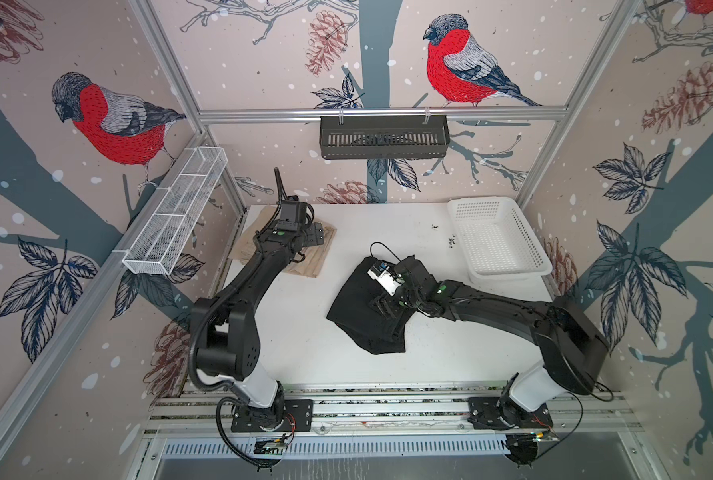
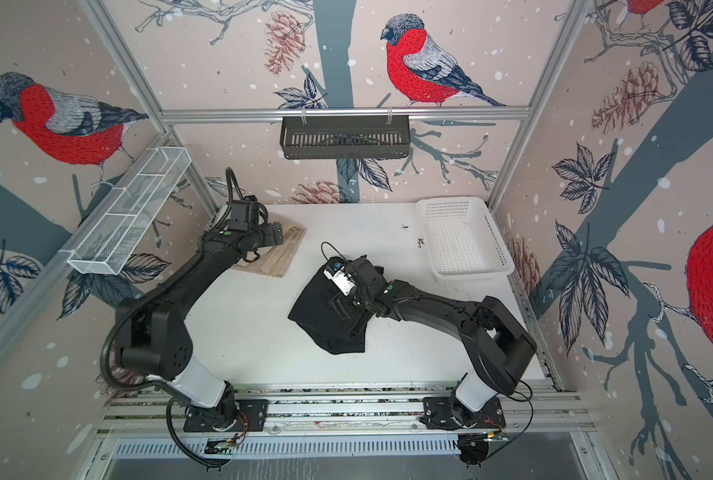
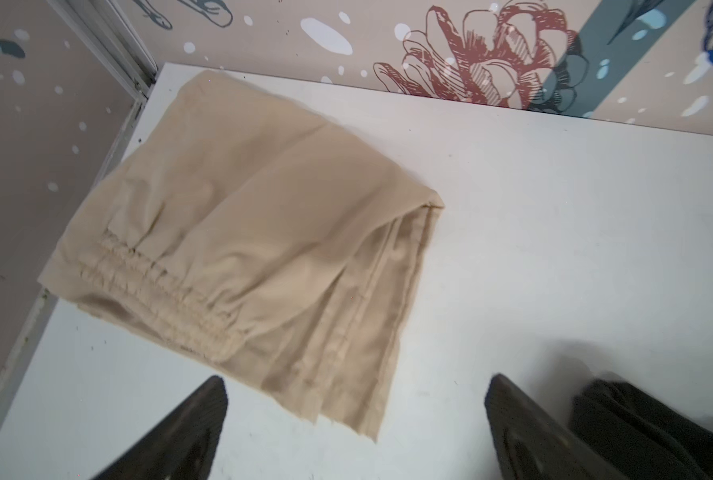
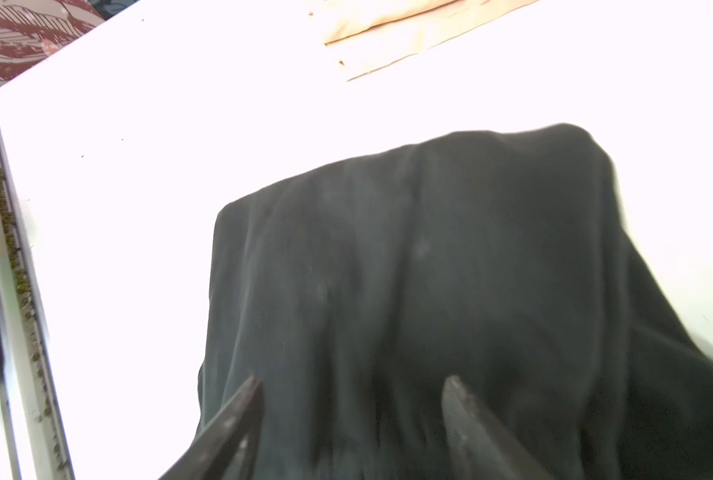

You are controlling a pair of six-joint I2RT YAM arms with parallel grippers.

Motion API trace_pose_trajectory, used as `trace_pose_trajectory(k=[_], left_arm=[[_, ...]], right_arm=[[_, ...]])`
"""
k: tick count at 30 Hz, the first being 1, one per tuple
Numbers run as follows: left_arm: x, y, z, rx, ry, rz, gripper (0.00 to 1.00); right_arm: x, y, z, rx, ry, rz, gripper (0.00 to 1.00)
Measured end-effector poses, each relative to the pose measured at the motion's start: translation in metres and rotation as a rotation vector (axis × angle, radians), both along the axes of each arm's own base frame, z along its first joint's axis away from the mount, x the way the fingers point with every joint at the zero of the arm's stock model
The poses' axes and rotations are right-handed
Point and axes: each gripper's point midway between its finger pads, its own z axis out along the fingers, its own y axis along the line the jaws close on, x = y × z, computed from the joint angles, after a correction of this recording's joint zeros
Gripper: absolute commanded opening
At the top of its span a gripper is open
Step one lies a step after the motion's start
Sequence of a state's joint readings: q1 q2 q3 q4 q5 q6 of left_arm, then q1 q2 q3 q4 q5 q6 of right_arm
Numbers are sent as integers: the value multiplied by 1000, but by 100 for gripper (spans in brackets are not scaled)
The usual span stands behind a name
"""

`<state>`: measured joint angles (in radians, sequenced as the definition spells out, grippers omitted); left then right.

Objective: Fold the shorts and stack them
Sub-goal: 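Press and smooth the folded shorts with the right gripper while the left gripper waits, then grasp the black shorts with the right gripper while the left gripper smooths the beige trousers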

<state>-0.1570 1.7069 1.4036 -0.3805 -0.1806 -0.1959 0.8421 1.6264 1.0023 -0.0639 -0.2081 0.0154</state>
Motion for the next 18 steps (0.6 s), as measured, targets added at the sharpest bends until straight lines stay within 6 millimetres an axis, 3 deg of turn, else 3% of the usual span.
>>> trace_pose_trajectory(k=[5,11,14,18], left_arm=[[67,32,-13,53,-2,3,97],[119,67,-46,52,44,11,96],[134,80,-64,51,82,22,96],[130,82,-100,27,174,0,96]], right_arm=[[14,12,-15,-72,-25,56,84],[22,6,-36,-153,-31,74,87],[23,0,-40,-151,-16,66,88],[18,-4,-49,-144,11,67,89]])
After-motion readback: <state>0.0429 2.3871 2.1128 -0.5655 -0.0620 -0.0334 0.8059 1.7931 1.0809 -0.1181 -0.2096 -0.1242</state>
